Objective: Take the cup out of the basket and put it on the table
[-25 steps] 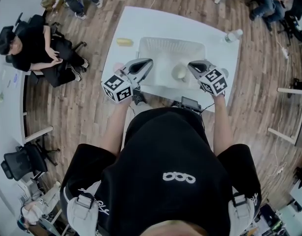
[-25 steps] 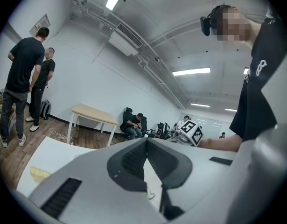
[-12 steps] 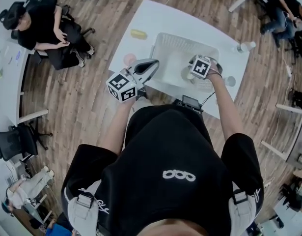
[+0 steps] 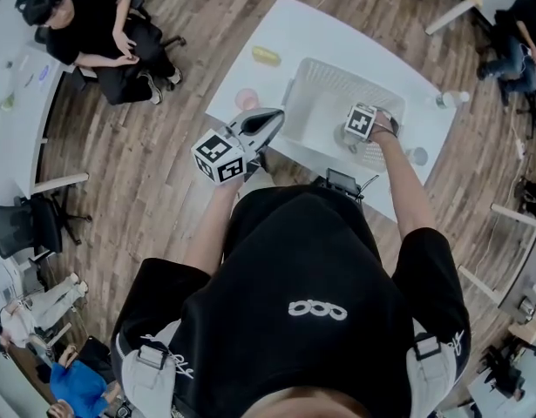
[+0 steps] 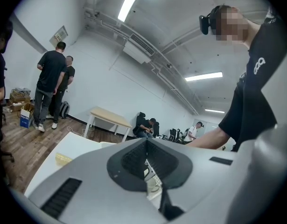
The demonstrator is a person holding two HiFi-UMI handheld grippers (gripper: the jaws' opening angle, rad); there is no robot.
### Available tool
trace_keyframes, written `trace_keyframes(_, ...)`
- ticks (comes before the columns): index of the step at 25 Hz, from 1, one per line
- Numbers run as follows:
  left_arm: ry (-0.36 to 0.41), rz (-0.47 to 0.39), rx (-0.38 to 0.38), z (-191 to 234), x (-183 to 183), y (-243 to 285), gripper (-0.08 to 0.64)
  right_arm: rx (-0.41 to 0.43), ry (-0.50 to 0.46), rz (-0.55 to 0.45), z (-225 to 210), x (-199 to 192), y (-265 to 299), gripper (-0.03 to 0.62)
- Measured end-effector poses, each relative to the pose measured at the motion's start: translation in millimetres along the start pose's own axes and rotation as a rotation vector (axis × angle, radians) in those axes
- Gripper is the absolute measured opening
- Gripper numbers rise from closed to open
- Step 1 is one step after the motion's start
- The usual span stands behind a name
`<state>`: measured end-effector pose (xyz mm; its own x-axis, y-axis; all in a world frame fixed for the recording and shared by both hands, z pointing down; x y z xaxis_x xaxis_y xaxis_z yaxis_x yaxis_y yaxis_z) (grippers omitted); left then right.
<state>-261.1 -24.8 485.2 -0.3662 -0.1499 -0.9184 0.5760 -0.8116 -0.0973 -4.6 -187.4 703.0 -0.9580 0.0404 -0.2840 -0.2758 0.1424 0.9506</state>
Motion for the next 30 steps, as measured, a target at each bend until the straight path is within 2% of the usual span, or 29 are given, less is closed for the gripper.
trace_keyframes(3, 0.002, 0.007, 0.011, 1.0, 0.7, -4.7, 0.008, -0.063, -0.031, 0.043, -7.9, -2.4, 6.4, 0.135)
trace_keyframes(8, 0.002, 0.022, 0.025, 2.2, 1.7, -12.5, 0.008, -0.089, -0.036, 0.039, -4.8, 0.7, 18.5, 0.073)
trace_keyframes(11, -0.003, 0.031, 0.026, 2.4, 0.4, -13.9, 0.008, -0.07, -0.048, 0.035, -2.7, 0.2, 21.6, 0.055)
trace_keyframes(19, -0.013, 0.048, 0.008, 4.8, -1.4, -7.8, 0.008, -0.077, 0.014, 0.012, -5.4, -0.3, 13.3, 0.048)
trace_keyframes(23, -0.015, 0.048, -0.004, 6.8, -0.3, -6.5, 0.008, -0.159, 0.081, -0.029, -12.8, 6.2, -10.7, 0.046)
trace_keyframes(25, -0.016, 0.048, -0.012, 7.4, 0.9, -4.9, 0.008, -0.135, 0.176, -0.111, -7.4, 12.8, -26.4, 0.046)
trace_keyframes(26, -0.017, 0.048, -0.016, 7.8, 1.5, -3.8, 0.008, -0.102, 0.238, -0.18, -2.0, 17.1, -33.6, 0.046)
trace_keyframes(27, -0.018, 0.047, -0.021, 8.4, 1.9, -2.6, 0.008, -0.104, 0.284, -0.243, 0.6, 20.3, -44.0, 0.046)
trace_keyframes(30, -0.023, 0.046, -0.04, 10.1, 3.0, 1.7, 0.008, -0.265, 0.323, -0.427, 1.1, 31.8, -94.3, 0.044)
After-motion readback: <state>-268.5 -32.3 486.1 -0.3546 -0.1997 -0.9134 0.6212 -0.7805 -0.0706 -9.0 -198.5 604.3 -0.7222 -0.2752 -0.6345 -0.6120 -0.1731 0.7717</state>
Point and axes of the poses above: the fingertips, and each gripper's own axes: y forward along the fingers, z to its left, x out of its top, the point moved 9 cm from there along -y, backward along the fingers, and after that the axes turned 12 degrees about -z, right-handed, at the moved point
